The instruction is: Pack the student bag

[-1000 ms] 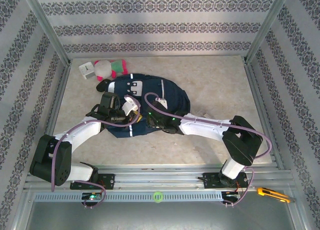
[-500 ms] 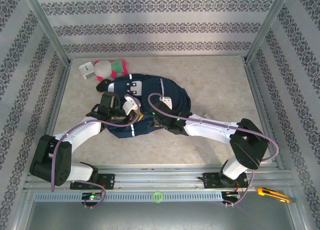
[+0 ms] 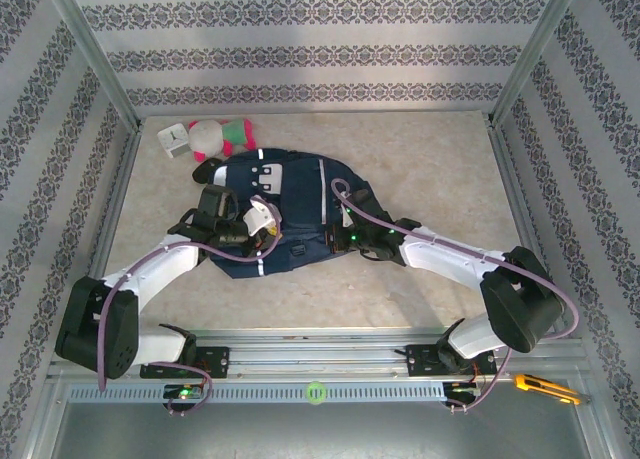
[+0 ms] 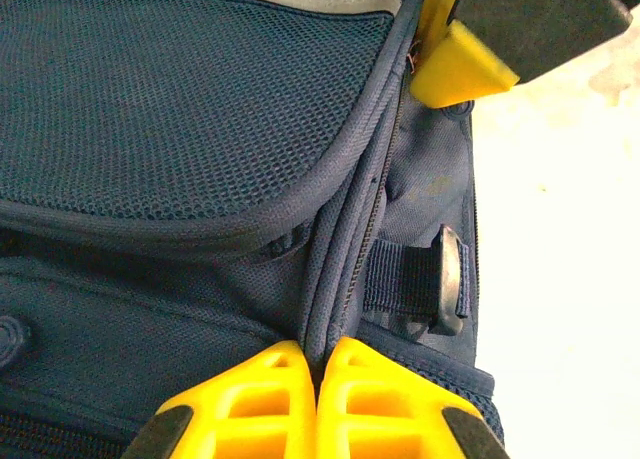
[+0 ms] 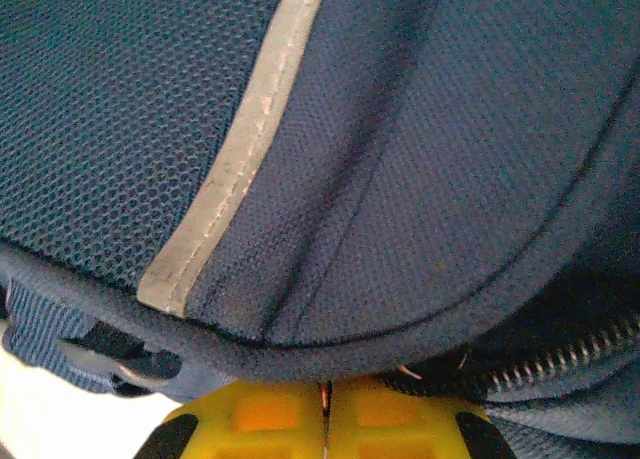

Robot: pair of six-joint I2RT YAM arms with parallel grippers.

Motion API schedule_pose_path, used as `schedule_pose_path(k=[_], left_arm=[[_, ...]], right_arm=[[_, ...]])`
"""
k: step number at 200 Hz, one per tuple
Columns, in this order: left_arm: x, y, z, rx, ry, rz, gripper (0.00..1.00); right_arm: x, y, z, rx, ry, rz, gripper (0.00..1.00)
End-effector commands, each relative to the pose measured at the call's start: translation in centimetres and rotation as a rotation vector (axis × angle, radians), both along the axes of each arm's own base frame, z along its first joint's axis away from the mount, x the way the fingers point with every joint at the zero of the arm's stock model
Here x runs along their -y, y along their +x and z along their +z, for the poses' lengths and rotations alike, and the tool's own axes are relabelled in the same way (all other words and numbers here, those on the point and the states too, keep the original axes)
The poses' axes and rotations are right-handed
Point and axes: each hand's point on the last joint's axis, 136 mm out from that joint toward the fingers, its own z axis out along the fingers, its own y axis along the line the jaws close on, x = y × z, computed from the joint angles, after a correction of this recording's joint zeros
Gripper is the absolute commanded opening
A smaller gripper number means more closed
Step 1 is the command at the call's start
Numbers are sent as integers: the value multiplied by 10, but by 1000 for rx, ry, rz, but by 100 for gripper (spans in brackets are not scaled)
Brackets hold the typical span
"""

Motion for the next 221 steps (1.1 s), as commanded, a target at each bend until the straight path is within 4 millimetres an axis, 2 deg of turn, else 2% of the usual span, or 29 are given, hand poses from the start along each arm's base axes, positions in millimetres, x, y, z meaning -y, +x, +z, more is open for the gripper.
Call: schedule_pose_path(k=[1, 17, 28, 44, 57, 73, 92, 113, 121, 142, 163, 185, 207, 221], left_arm=[[-22, -9, -4, -26, 90, 13, 2], [-25, -11, -3, -23, 109, 9, 3], [-25, -12, 0, -25, 101, 18, 9], [-23, -10, 11, -42, 50, 69, 31], [-25, -3, 23, -85, -30, 191, 52], [-35, 6, 34, -163, -124, 402, 59], [-70, 10, 38, -265, -205, 768, 59], [-120, -12, 26, -342, -196, 1135, 59], [-131, -22, 20, -374, -202, 1223, 58], [-138, -40, -2, -456, -222, 1309, 56], [-140, -40, -26, -495, -248, 1367, 55], [-137, -23, -41, -470, -257, 1361, 52], [-135, 5, -44, -408, -233, 1331, 54], [-134, 25, -42, -385, -224, 1315, 58]], right_arm=[[40, 7, -17, -8, -108, -53, 0], [46, 10, -15, -7, -105, -70, 0], [45, 9, -11, -5, -93, -56, 0], [33, 1, -6, -14, -45, -8, 0], [24, -8, -4, -17, -20, 11, 0], [14, -20, -4, -33, -4, 20, 0], [2, -33, -6, -51, 0, 30, 0], [-12, -46, -4, -65, 19, 45, 0], [-19, -51, -2, -65, 24, 57, 0], [-32, -60, -1, -78, 32, 86, 0], [-46, -69, 2, -87, 45, 127, 0], [-64, -82, 8, -104, 66, 195, 0], [-81, -98, 11, -141, 85, 282, 0], [-84, -105, 11, -164, 79, 319, 0]])
